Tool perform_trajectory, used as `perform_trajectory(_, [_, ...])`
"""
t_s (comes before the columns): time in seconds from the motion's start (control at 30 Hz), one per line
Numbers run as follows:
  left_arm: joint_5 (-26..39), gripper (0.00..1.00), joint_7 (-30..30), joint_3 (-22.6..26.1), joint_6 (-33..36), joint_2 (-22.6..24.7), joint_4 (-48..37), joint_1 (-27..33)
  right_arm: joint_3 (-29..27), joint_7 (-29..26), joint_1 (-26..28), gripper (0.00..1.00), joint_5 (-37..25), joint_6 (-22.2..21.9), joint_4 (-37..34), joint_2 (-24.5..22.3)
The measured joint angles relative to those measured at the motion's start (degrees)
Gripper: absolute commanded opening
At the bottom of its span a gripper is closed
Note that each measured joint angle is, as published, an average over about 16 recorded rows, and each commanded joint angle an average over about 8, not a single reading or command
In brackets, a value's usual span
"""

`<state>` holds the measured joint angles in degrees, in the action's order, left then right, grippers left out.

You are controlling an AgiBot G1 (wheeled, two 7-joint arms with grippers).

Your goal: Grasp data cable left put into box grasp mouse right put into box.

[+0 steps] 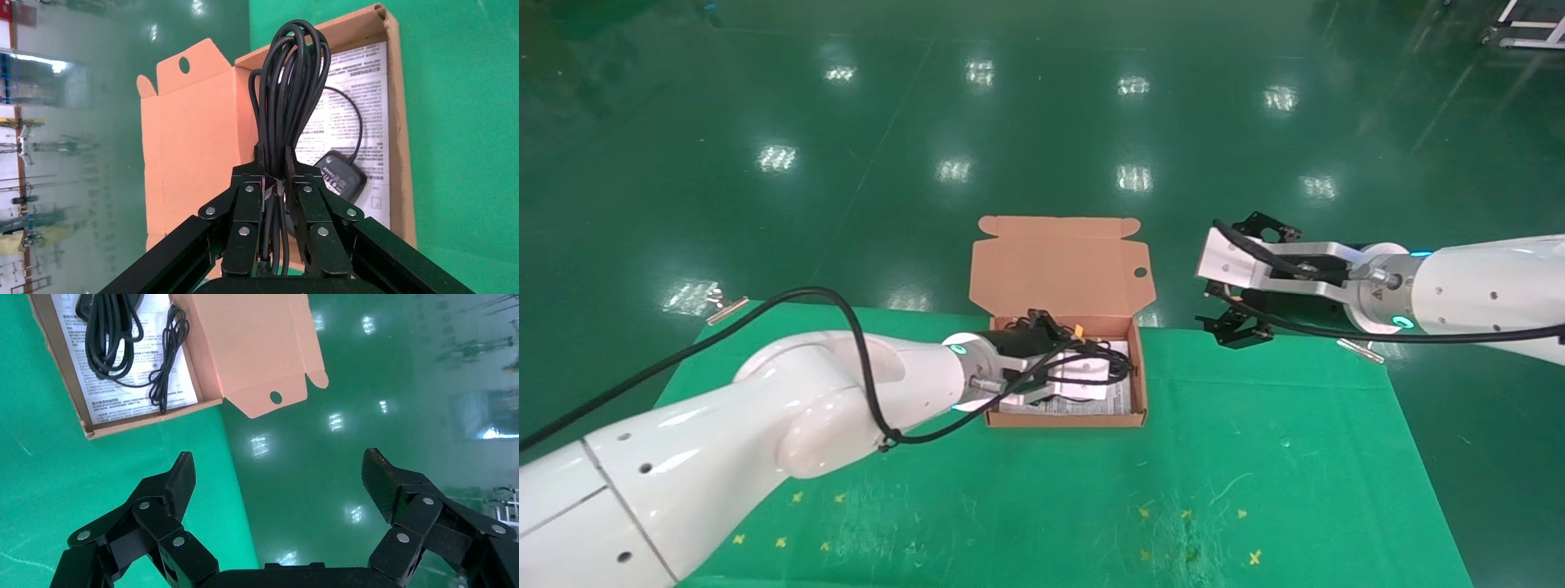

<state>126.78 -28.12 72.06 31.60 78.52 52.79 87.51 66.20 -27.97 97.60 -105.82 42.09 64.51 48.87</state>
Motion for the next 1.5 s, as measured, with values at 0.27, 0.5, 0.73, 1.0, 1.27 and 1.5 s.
perform_trajectory(0.27, [-0.79, 1.0, -0.16, 0.75, -0.39, -0.48, 0.36, 0.33, 0.11, -0.62, -0.01, 1.0, -0.57, 0.05, 0.54, -0.17])
perform_trajectory(0.5, [-1.37, 1.0, -0.91, -0.48, -0.62, -1.82, 0.99, 2.04, -0.12, -0.29, 0.75, 1.0, -0.67, 0.16, 0.74, -0.41])
perform_trajectory(0.73, [-0.94, 1.0, -2.62, -2.13, -1.25, -2.58, -0.74, 5.49, 0.32, 0.85, 4.05, 1.0, -3.17, 2.72, 1.93, -0.74])
perform_trajectory(1.0, [-1.67, 1.0, -3.7, -4.61, -0.37, -3.24, -3.13, 7.5, 1.32, 2.77, 8.54, 1.0, -6.63, 7.94, 3.27, -0.42])
perform_trajectory(1.27, [-9.07, 1.0, -2.11, -9.44, 4.7, -6.7, -1.51, 4.8, -1.48, 4.52, 7.16, 1.0, -3.23, 12.8, 3.94, -0.81])
perform_trajectory(1.5, [-18.98, 1.0, 0.43, -15.53, 11.15, -11.51, 1.41, 0.78, -7.39, 6.12, 1.92, 1.0, 4.91, 16.68, 4.54, -2.39])
